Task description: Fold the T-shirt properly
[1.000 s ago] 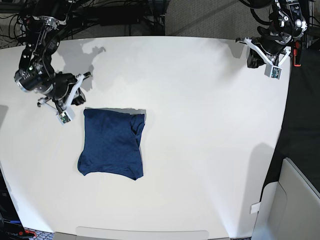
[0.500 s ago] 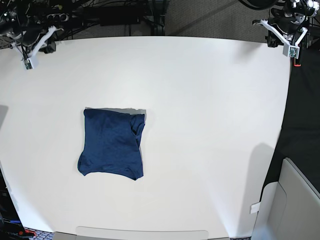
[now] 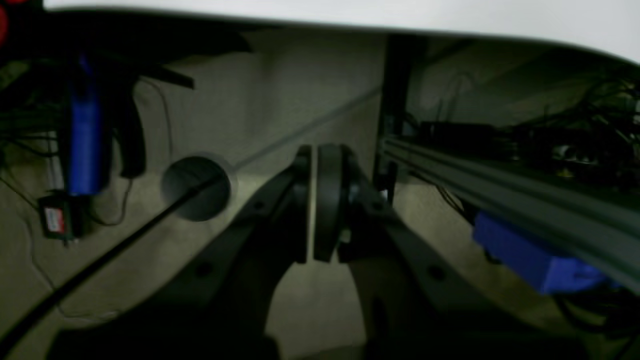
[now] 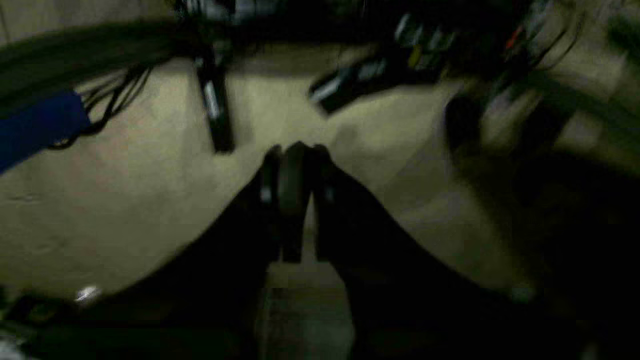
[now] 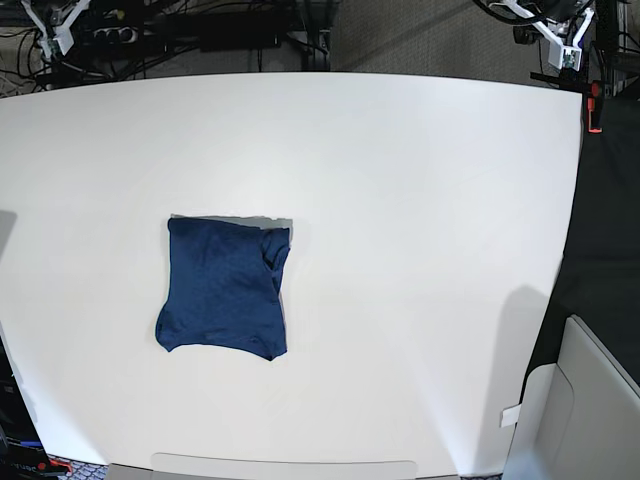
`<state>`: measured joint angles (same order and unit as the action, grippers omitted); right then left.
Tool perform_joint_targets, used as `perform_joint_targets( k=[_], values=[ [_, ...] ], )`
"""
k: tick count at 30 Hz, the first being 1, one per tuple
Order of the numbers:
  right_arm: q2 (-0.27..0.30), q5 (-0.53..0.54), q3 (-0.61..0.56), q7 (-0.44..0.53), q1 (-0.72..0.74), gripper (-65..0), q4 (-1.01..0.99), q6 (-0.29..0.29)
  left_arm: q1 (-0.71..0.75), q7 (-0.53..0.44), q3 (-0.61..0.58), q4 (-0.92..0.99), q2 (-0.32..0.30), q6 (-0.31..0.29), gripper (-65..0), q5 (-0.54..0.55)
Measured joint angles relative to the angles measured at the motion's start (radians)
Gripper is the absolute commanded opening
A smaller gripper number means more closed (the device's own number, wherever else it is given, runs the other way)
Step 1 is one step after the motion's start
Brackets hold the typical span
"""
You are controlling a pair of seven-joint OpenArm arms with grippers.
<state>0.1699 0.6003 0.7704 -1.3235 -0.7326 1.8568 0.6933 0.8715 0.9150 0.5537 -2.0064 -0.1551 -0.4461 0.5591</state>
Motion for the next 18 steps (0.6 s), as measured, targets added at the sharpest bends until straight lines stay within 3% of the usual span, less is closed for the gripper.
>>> perform_joint_targets(
  k=[3,7,12,16,18],
  values=[
    [-0.013,-0.094,-0.043,0.001,0.038,-62.6,-0.133,0.004,0.006,0.0,0.0,0.057,0.001,0.004,-65.0,-0.006],
    [0.014,-0.159,-0.151,0.159,0.117,-62.6,-0.356,0.0,-0.049,-0.009,-0.057,0.252,-0.006,0.005,-65.0,-0.008],
    [0.03,-0.265,-0.319,0.264,0.204,-62.6,-0.529,0.0,-0.146,-0.017,-0.084,0.456,0.005,0.007,-65.0,-0.006],
    [0.031,-0.354,-0.338,0.333,0.299,-62.6,-0.676,-0.001,-0.215,-0.027,-0.103,0.609,-0.001,0.003,-65.0,-0.007],
    [0.032,-0.398,-0.34,0.39,0.35,-62.6,-0.79,-0.001,-0.253,-0.079,-0.138,0.708,-0.003,0.012,-65.0,-0.018]
  ],
)
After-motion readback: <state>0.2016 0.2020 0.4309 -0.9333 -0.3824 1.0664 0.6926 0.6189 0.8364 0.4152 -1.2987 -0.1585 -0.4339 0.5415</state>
